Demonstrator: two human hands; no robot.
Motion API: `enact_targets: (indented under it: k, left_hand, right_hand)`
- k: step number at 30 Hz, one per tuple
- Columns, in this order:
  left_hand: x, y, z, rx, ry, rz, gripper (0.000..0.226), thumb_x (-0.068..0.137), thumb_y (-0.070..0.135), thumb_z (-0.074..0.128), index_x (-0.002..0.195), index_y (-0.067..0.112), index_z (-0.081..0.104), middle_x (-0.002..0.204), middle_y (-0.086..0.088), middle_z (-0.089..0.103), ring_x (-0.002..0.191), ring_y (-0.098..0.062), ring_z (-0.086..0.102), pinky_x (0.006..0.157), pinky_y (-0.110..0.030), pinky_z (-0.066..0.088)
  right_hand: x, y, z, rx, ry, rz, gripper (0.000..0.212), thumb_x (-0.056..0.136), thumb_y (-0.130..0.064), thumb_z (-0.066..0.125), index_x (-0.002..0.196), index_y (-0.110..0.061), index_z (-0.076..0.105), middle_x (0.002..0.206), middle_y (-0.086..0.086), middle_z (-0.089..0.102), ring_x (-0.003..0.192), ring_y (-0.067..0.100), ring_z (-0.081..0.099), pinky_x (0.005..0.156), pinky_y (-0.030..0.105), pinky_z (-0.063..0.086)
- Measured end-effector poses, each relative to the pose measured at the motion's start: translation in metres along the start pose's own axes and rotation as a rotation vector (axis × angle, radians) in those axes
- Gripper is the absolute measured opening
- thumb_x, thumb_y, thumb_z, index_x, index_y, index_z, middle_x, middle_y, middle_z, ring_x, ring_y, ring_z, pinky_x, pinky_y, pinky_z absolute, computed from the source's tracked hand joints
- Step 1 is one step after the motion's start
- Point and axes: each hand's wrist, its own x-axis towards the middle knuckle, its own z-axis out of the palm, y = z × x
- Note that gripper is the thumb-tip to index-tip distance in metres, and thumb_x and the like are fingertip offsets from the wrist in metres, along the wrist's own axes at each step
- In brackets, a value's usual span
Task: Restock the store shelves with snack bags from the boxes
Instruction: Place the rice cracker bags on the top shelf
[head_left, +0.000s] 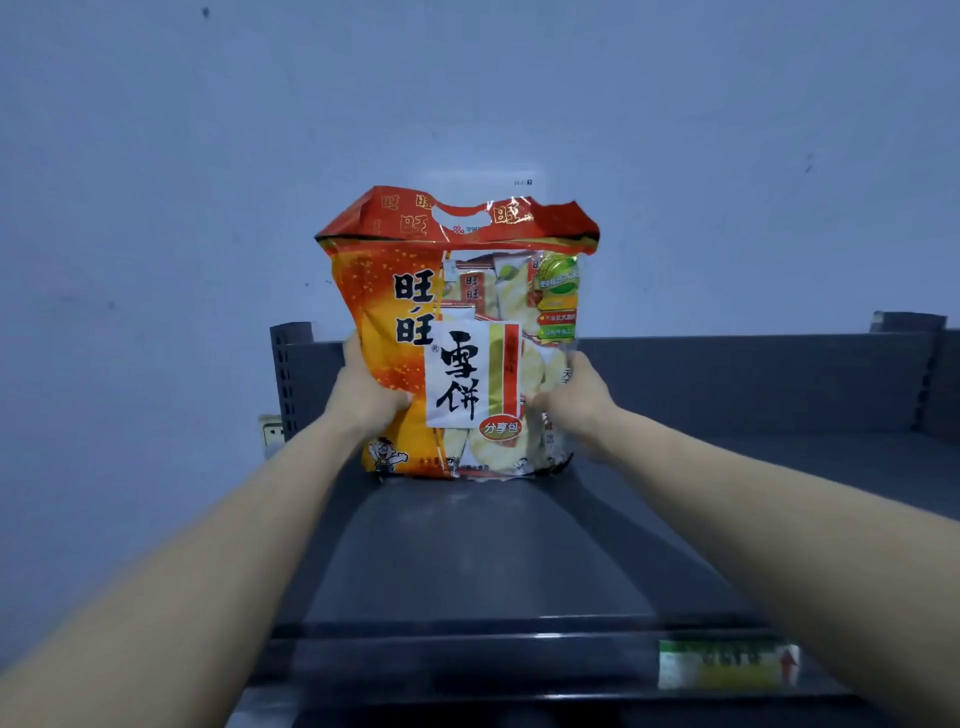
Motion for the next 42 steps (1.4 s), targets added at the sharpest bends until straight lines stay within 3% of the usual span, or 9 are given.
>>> enact_targets:
  k: [8,12,16,19,23,25,28,35,42]
  left_hand:
    - [0.023,-0.013,0.002,0.106,0.014,0.024,0.090,0.080,0.001,0.069,0.147,0.025,0.013,0.131,-0.011,0.050,0.109,-0.032,0.056,0.059,-0.026,0.045]
    - [0.028,-0.016,0.007,0.135,-0.001,0.032,0.089,0.080,-0.004,0.066,0.148,0.025,0.014,0.127,-0.010,0.052,0.100,-0.028,0.056,0.073,-0.036,0.049]
    - [0.026,-0.018,0.010,0.122,-0.009,-0.027,0.092,0.078,-0.007,0.066,0.148,0.021,0.014,0.131,-0.011,0.048,0.099,-0.025,0.054,0.061,-0.023,0.045]
    - [0.017,-0.009,0.011,0.242,-0.003,-0.050,0.088,0.078,-0.002,0.069,0.147,0.013,0.015,0.140,-0.017,0.036,0.110,-0.032,0.052,0.071,-0.026,0.043]
    - [-0.011,0.011,0.014,0.364,0.032,0.030,0.066,0.087,0.002,0.059,0.144,0.008,0.026,0.140,-0.016,0.037,0.074,-0.022,0.055,0.051,-0.024,0.042]
    - [-0.029,0.022,0.018,0.373,0.017,0.089,0.053,0.088,0.002,0.055,0.137,0.008,0.038,0.129,-0.012,0.049,0.071,-0.019,0.054,0.056,-0.029,0.047]
    - [-0.066,0.038,0.032,0.383,-0.049,0.202,0.031,0.086,0.004,0.058,0.116,0.009,0.054,0.103,-0.004,0.053,0.087,-0.020,0.051,0.075,-0.031,0.044]
    - [-0.179,0.088,0.090,0.294,-0.228,0.365,0.024,0.084,0.007,0.065,0.108,0.009,0.065,0.093,-0.002,0.062,0.083,-0.014,0.056,0.081,-0.025,0.047]
    - [-0.299,0.093,0.186,0.274,-0.522,0.354,0.018,0.082,0.007,0.065,0.099,0.010,0.068,0.078,0.001,0.061,0.061,-0.001,0.050,0.064,-0.013,0.041]
  right_hand:
    - [0.018,0.008,0.011,-0.004,0.035,-0.017,0.049,0.081,-0.005,0.066,0.123,-0.020,0.045,0.113,0.004,0.063,0.108,0.026,0.060,0.098,0.046,0.049]
    - [0.023,0.010,0.012,-0.051,0.028,-0.031,0.053,0.082,-0.004,0.064,0.128,-0.021,0.044,0.110,0.000,0.061,0.108,0.024,0.059,0.098,0.044,0.048]
    - [0.021,0.012,0.009,-0.133,-0.017,-0.014,0.056,0.073,0.009,0.061,0.117,-0.022,0.044,0.107,0.004,0.064,0.103,0.028,0.061,0.093,0.045,0.051]
    - [0.015,0.015,0.006,-0.223,-0.029,-0.024,0.064,0.070,0.008,0.066,0.123,-0.016,0.041,0.113,0.008,0.062,0.104,0.031,0.060,0.090,0.045,0.052]
    - [-0.012,0.011,-0.005,-0.415,-0.026,-0.138,0.051,0.086,-0.007,0.058,0.135,-0.009,0.042,0.132,0.011,0.054,0.113,0.027,0.055,0.090,0.033,0.046]
    - [-0.034,0.007,-0.015,-0.520,-0.063,-0.220,0.055,0.090,-0.011,0.056,0.142,-0.010,0.038,0.141,0.009,0.048,0.120,0.026,0.053,0.094,0.032,0.043]
    - [-0.077,0.003,-0.039,-0.626,-0.101,-0.356,0.048,0.090,-0.016,0.058,0.137,-0.009,0.046,0.139,0.010,0.052,0.127,0.027,0.048,0.100,0.034,0.040]
    - [-0.183,0.022,-0.142,-0.742,-0.087,-0.475,0.041,0.092,-0.018,0.057,0.132,-0.013,0.053,0.138,0.002,0.054,0.132,0.018,0.043,0.104,0.021,0.026]
    - [-0.282,0.102,-0.250,-0.773,-0.085,-0.300,0.030,0.090,-0.017,0.060,0.119,-0.009,0.063,0.122,0.006,0.066,0.116,0.022,0.057,0.098,0.026,0.037]
